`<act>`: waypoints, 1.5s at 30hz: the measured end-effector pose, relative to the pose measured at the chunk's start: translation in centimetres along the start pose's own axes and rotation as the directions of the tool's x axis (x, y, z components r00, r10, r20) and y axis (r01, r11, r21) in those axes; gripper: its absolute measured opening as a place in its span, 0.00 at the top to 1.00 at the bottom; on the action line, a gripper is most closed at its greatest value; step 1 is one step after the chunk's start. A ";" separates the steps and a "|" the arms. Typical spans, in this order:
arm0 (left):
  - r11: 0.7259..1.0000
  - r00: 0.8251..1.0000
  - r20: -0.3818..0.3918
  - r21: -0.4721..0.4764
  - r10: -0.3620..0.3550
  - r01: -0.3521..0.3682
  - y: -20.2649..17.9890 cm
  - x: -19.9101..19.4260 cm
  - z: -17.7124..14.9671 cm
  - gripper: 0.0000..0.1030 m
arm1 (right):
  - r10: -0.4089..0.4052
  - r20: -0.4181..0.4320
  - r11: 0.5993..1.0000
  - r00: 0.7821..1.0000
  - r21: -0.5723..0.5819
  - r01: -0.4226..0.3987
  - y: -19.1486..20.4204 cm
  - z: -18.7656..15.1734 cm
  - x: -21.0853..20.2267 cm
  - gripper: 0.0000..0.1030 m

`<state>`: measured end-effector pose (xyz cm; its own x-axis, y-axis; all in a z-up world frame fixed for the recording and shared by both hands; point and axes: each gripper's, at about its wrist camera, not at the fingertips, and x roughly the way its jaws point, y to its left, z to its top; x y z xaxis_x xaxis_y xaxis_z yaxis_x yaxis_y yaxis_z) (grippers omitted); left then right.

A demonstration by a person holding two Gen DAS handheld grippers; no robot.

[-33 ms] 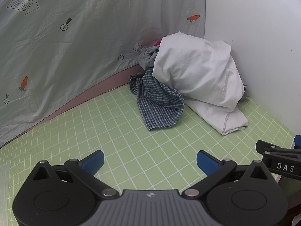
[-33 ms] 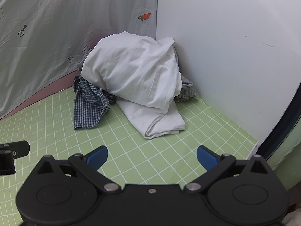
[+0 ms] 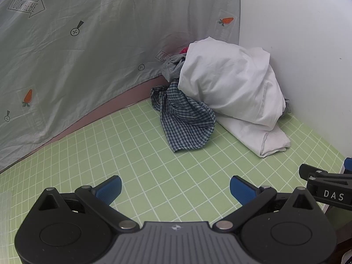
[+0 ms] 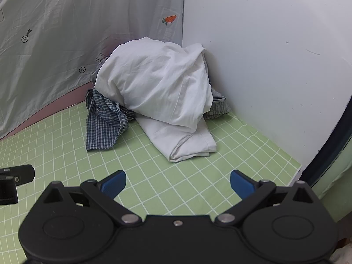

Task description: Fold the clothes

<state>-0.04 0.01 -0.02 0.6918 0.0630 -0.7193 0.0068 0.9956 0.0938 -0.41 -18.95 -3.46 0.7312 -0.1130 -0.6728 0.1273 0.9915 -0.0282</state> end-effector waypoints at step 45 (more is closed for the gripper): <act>1.000 1.000 -0.008 0.004 0.004 -0.004 -0.3 0.2 -0.4 0.00 | -0.006 -0.003 1.000 1.000 -0.003 0.006 -0.1 0.3 0.0 0.01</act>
<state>-0.19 -0.23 -0.45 0.6858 0.0675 -0.7247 0.0070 0.9950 0.0993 -0.25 -19.10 -3.24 0.7287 -0.1187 -0.6745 0.1295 0.9910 -0.0344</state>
